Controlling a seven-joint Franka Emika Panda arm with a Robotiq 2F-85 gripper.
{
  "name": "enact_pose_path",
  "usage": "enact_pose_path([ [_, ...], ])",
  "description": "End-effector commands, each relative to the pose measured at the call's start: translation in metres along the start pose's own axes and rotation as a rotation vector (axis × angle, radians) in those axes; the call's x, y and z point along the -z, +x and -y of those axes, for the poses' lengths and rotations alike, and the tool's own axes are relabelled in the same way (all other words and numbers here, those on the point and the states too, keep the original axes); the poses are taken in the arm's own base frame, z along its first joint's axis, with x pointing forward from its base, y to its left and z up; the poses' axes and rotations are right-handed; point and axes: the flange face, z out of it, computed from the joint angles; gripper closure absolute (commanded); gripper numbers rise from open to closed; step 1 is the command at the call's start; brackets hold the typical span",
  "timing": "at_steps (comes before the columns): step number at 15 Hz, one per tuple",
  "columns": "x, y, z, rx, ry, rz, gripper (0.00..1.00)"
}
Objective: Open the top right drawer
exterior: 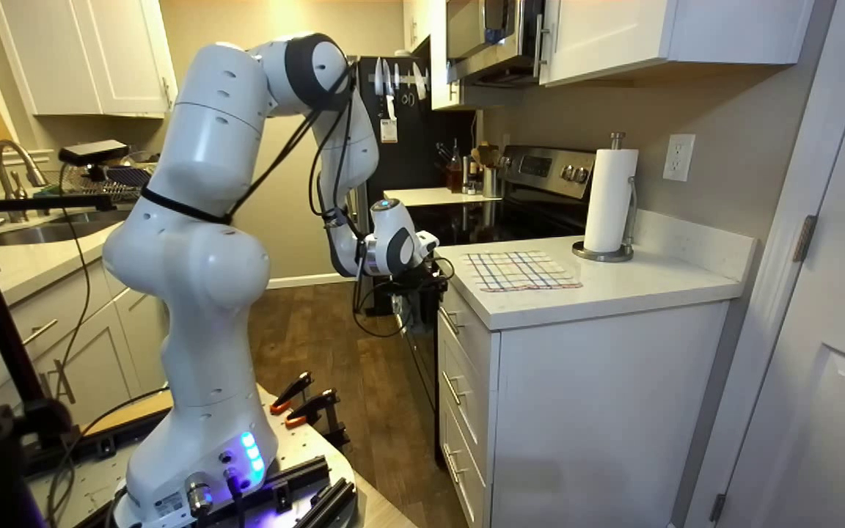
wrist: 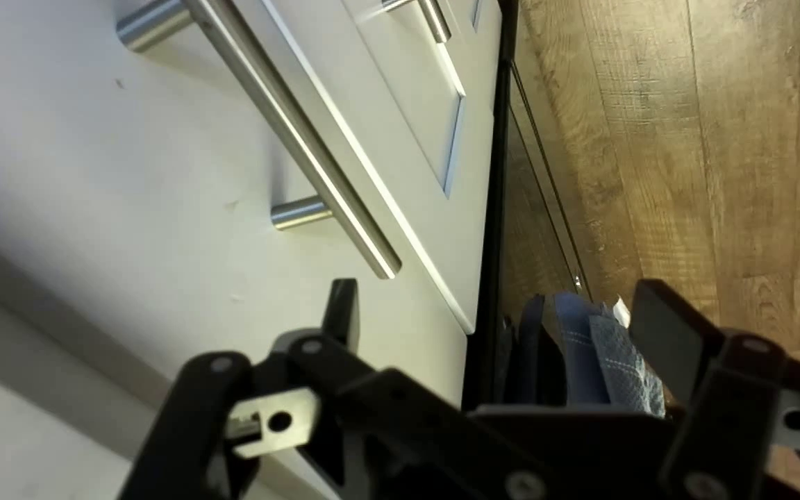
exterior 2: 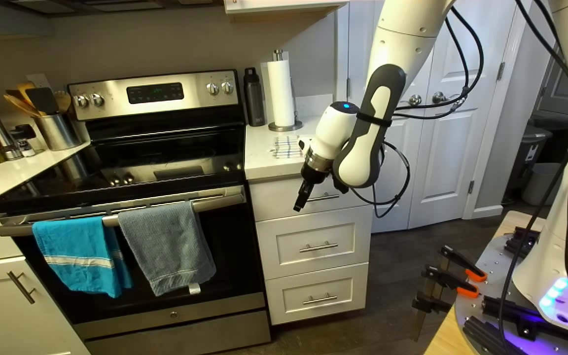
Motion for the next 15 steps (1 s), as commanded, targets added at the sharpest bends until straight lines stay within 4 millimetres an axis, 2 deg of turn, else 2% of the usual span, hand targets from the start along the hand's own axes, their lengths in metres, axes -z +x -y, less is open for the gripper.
enact_pose_path([
  [1, -0.012, -0.002, -0.001, 0.064, -0.033, -0.017, 0.0],
  [9, -0.029, -0.007, 0.004, 0.1, -0.036, 0.01, 0.0],
  [15, -0.027, -0.024, 0.0, 0.14, -0.04, 0.046, 0.0],
])
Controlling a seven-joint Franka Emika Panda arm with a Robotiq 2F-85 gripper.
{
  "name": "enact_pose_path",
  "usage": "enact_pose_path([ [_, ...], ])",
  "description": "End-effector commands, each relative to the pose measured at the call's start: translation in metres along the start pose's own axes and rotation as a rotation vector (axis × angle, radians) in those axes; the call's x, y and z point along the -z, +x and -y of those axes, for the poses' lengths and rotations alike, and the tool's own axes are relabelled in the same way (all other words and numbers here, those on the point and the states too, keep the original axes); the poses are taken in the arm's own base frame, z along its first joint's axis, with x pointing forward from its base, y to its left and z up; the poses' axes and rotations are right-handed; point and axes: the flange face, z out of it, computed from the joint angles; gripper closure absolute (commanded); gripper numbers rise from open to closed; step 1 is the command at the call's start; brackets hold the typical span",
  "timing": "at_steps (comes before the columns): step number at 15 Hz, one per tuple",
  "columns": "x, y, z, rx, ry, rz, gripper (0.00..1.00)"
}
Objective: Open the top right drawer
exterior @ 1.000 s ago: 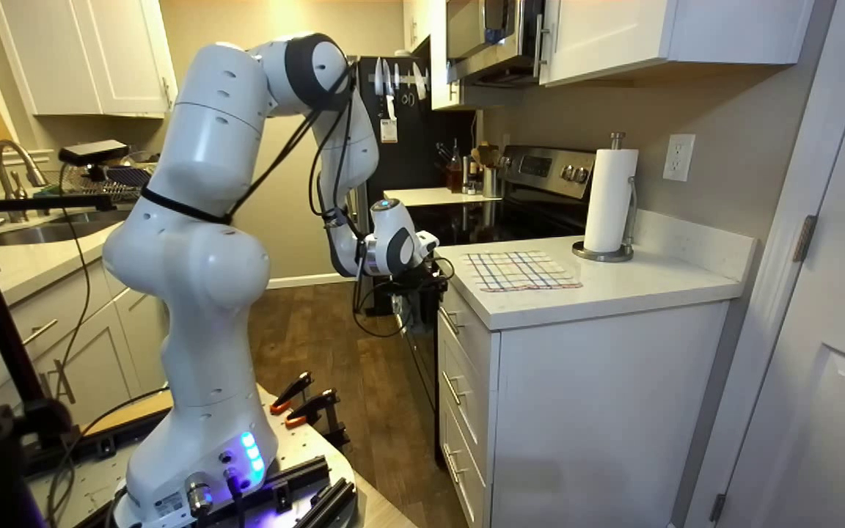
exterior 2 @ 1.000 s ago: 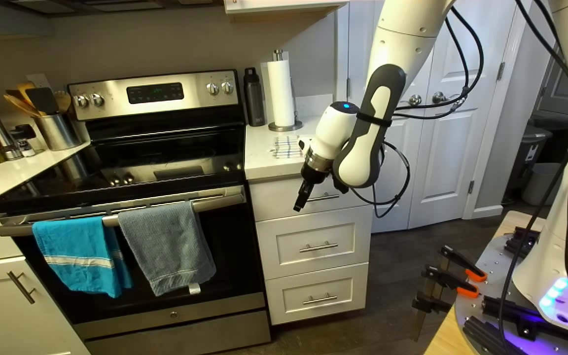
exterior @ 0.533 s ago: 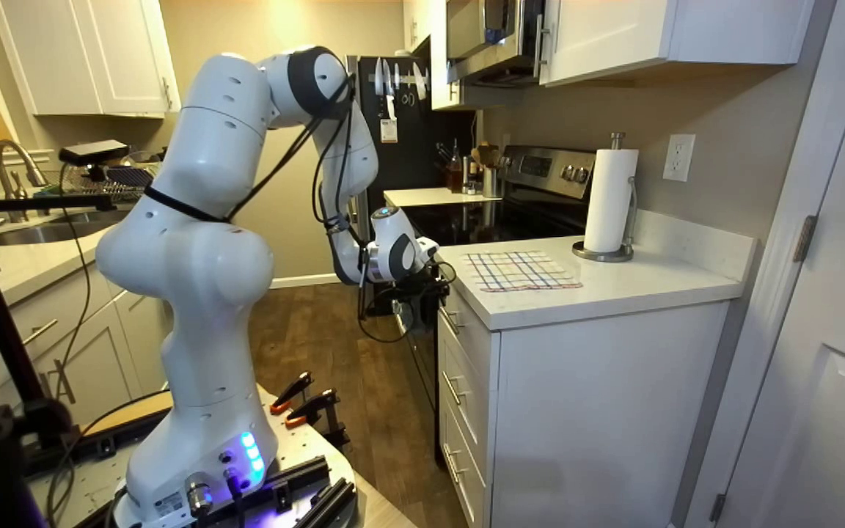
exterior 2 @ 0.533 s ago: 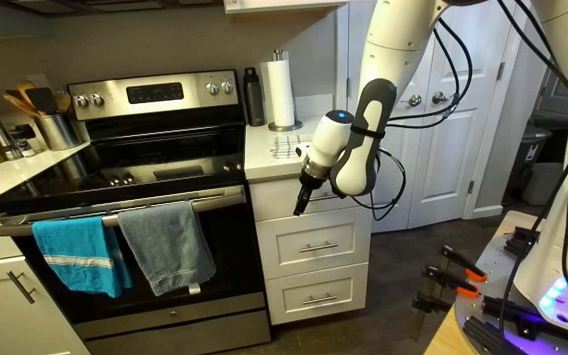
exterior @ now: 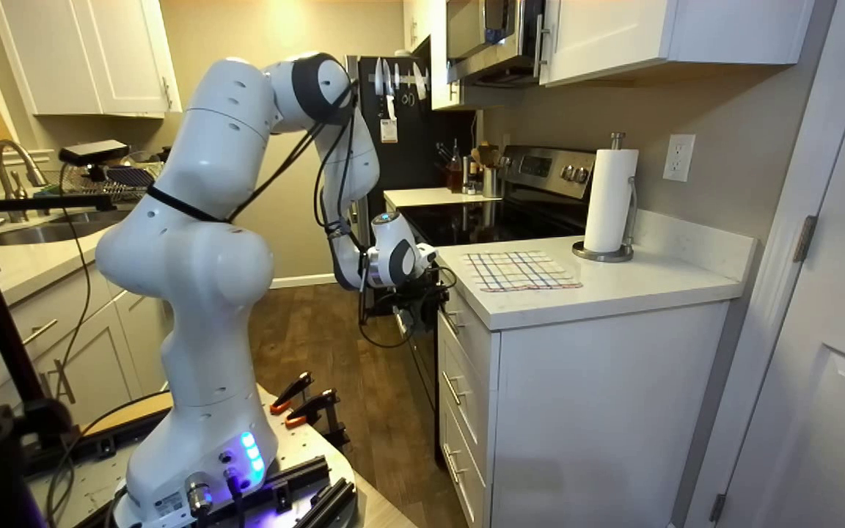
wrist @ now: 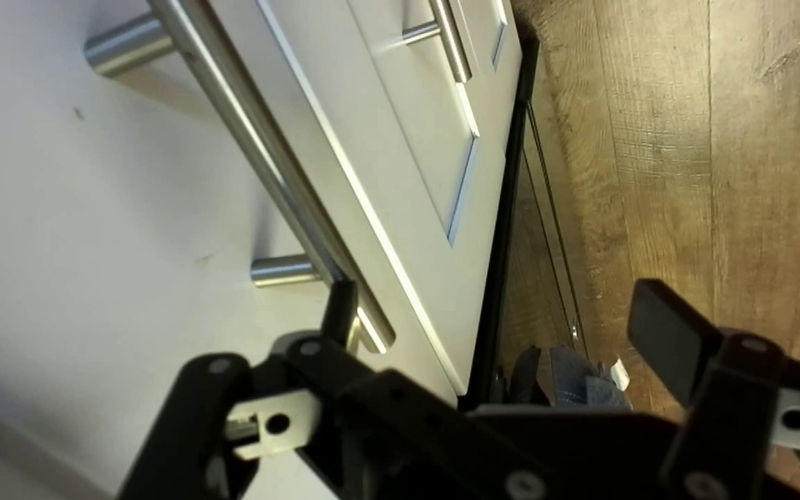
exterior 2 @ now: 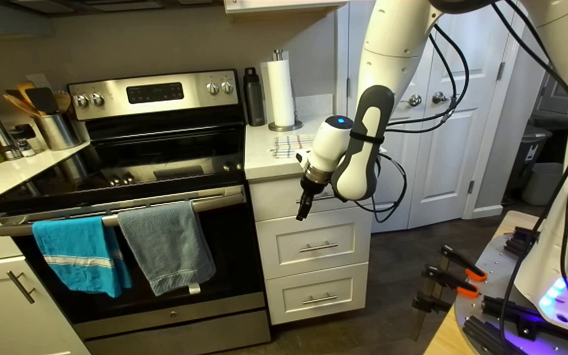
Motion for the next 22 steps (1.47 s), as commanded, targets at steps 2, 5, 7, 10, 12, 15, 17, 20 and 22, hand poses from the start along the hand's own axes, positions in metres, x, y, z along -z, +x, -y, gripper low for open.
enact_pose_path([
  [2, 0.007, -0.019, -0.008, 0.063, -0.023, 0.016, 0.0],
  [5, 0.009, -0.027, -0.014, 0.081, -0.041, 0.034, 0.0],
  [7, 0.01, -0.034, -0.017, 0.097, -0.052, 0.05, 0.0],
  [10, 0.008, -0.042, -0.014, 0.117, -0.047, 0.071, 0.0],
  [12, 0.007, -0.042, -0.01, 0.129, -0.041, 0.068, 0.0],
  [15, 0.007, -0.04, -0.006, 0.136, -0.037, 0.066, 0.0],
  [17, 0.007, -0.04, -0.003, 0.141, -0.033, 0.061, 0.0],
  [20, 0.003, -0.044, -0.002, 0.184, -0.044, 0.064, 0.0],
  [22, -0.004, -0.047, -0.002, 0.21, -0.048, 0.072, 0.0],
])
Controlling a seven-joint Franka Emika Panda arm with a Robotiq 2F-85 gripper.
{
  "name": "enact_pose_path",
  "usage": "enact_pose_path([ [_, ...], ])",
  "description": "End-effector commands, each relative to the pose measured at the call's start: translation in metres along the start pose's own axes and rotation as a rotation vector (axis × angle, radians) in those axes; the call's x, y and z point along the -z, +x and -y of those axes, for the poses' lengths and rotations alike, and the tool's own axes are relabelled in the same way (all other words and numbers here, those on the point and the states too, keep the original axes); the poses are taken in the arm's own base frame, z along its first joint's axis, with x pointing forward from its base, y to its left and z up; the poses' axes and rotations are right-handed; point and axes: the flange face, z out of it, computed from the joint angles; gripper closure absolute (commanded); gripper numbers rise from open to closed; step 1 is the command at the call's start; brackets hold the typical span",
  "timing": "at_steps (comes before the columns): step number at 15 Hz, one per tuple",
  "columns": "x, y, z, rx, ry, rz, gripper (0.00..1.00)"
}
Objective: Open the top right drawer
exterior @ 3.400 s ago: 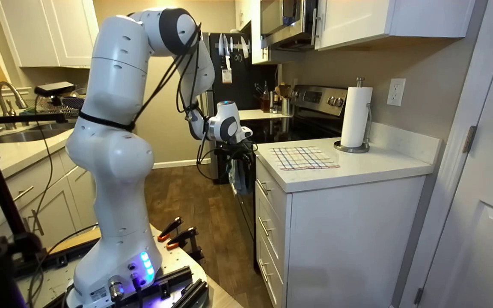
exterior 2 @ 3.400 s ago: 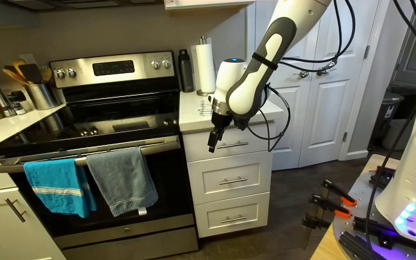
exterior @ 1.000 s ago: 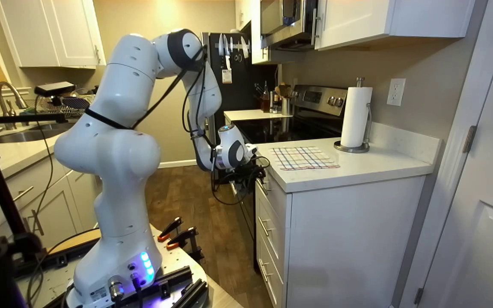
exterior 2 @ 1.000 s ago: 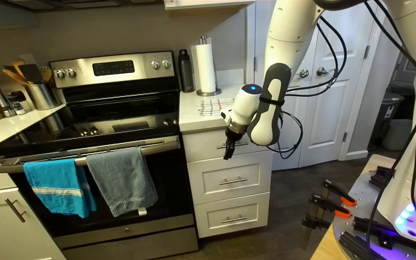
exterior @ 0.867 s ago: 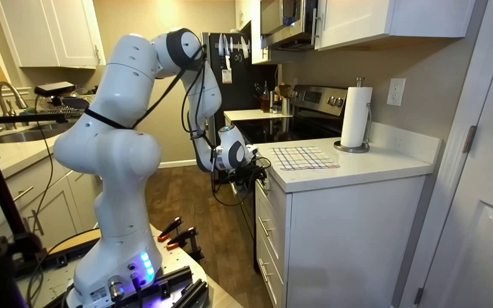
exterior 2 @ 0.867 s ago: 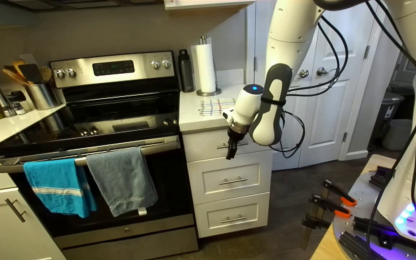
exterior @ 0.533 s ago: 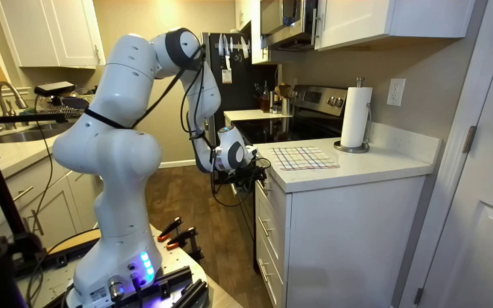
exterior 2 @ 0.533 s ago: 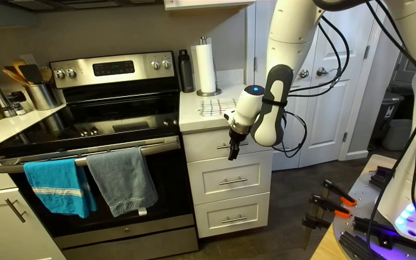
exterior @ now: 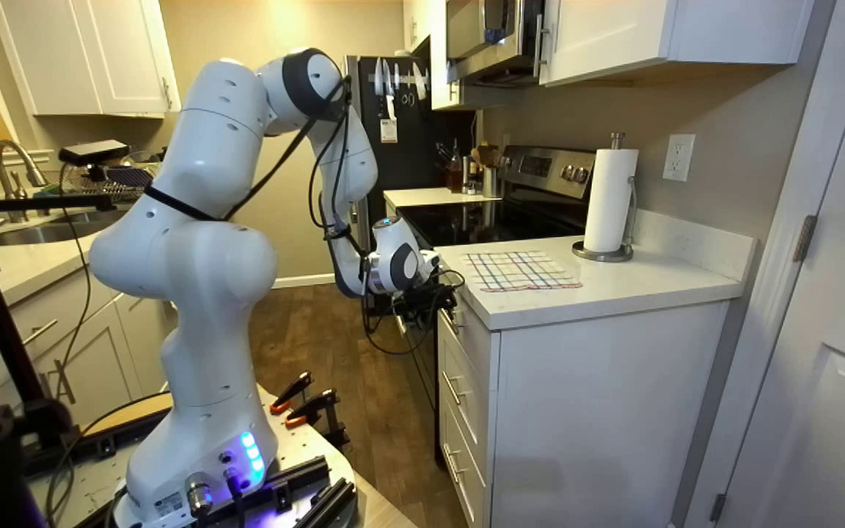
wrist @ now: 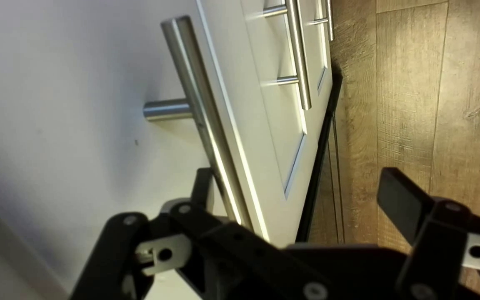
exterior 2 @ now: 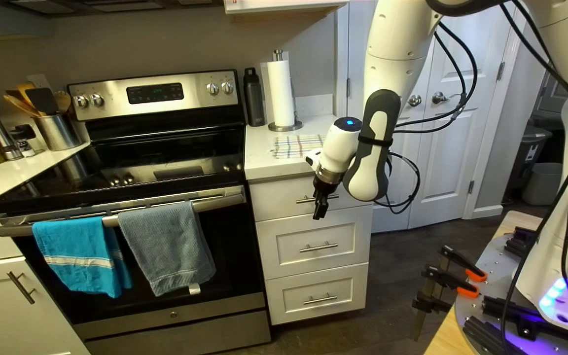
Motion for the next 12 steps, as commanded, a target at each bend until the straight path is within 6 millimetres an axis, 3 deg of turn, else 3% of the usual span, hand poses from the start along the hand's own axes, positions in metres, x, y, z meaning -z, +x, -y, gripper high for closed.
enact_pose_path([
  [1, -0.007, -0.01, 0.016, 0.066, 0.001, -0.004, 0.0],
  [9, -0.004, -0.011, 0.027, 0.047, 0.032, -0.008, 0.0],
  [12, 0.001, -0.013, 0.045, 0.043, 0.079, -0.006, 0.0],
])
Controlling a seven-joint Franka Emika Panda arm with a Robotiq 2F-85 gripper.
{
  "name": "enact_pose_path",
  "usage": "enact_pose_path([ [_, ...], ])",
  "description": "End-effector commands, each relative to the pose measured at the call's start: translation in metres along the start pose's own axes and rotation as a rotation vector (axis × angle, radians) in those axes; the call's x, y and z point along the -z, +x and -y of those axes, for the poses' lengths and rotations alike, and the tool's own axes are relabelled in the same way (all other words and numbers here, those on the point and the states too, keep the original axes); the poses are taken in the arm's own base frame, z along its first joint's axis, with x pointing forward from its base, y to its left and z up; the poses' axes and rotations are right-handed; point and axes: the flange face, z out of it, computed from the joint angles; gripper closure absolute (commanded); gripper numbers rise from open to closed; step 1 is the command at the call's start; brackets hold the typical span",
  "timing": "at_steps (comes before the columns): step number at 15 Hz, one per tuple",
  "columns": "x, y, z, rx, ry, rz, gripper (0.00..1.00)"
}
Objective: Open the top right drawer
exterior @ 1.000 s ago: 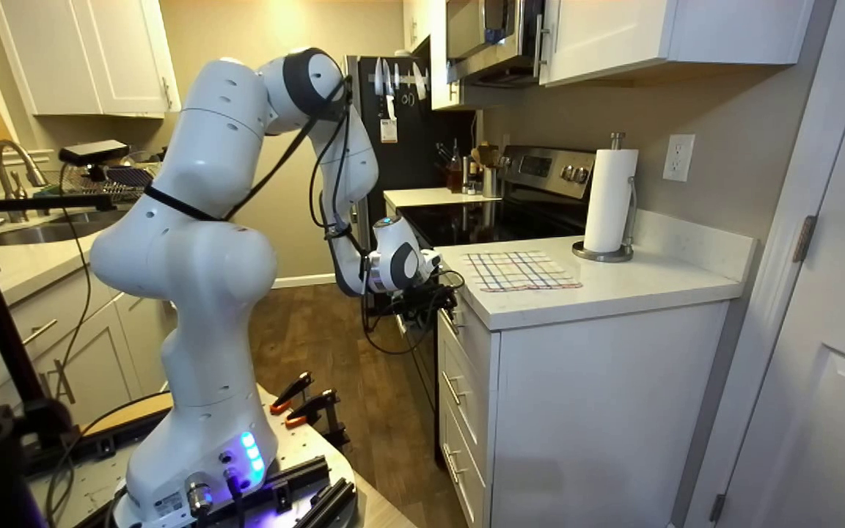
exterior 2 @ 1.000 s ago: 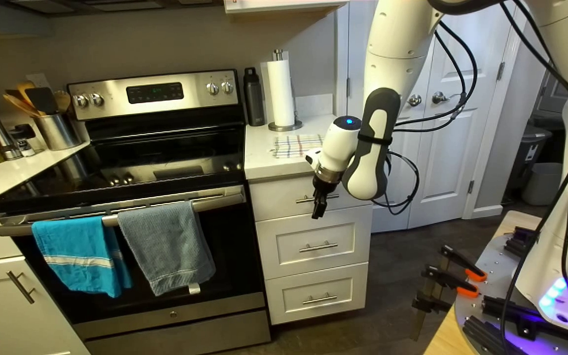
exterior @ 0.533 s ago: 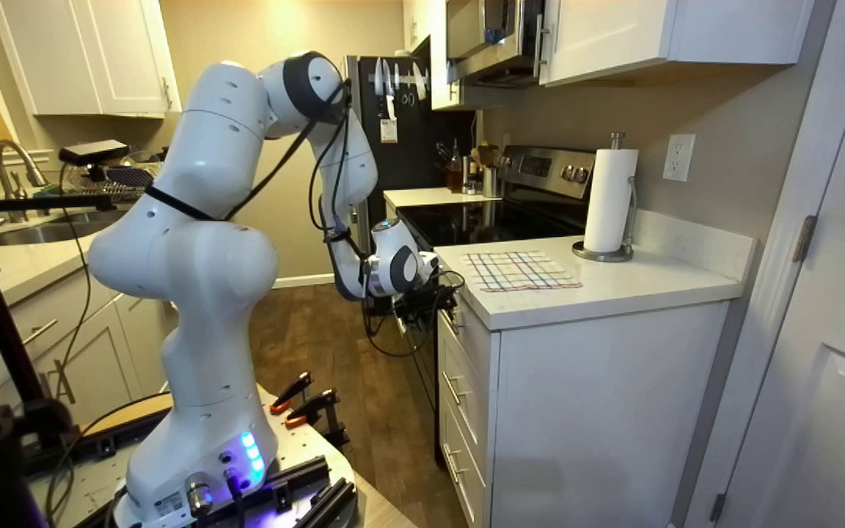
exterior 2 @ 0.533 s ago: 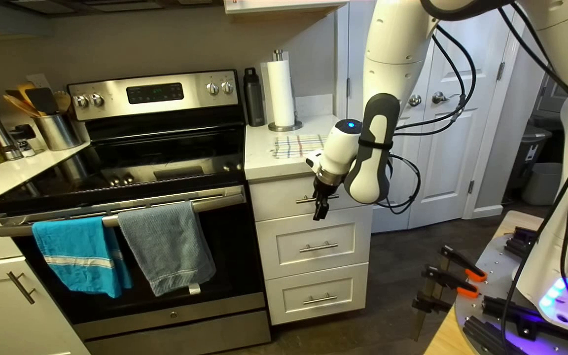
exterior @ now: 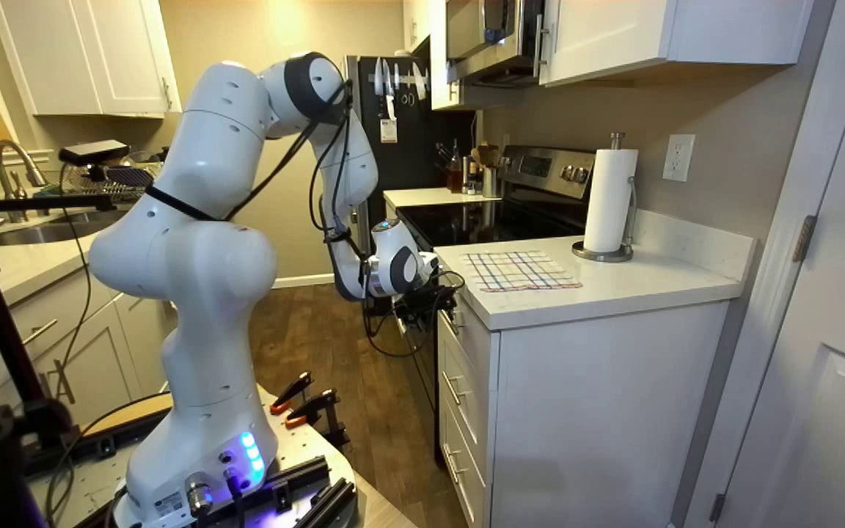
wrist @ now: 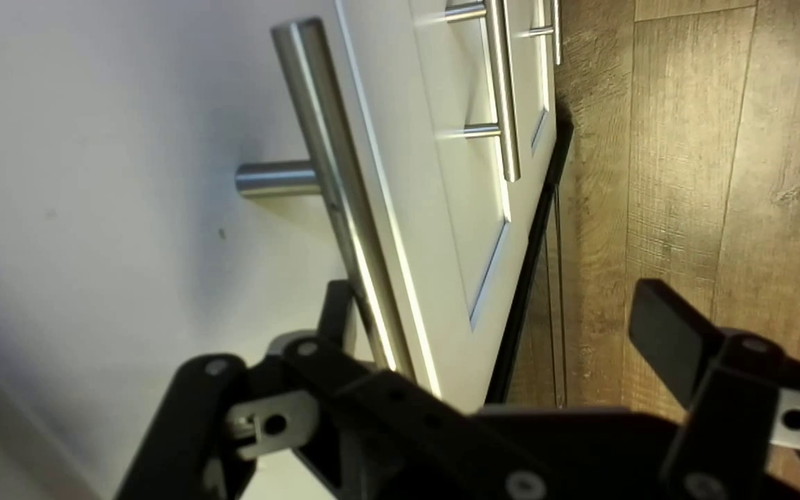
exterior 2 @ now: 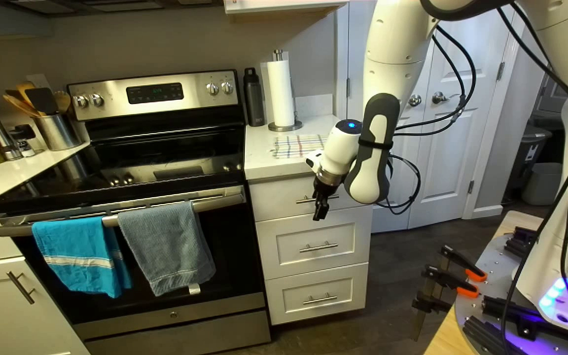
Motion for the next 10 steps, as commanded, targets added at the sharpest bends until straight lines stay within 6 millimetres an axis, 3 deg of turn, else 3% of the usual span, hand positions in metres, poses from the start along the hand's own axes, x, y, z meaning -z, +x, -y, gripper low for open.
enact_pose_path([
  [1, 0.006, -0.01, 0.046, 0.019, 0.086, 0.01, 0.0],
  [6, 0.013, -0.013, 0.075, 0.054, 0.144, 0.021, 0.0],
  [10, 0.015, -0.013, 0.084, 0.104, 0.154, 0.037, 0.0],
])
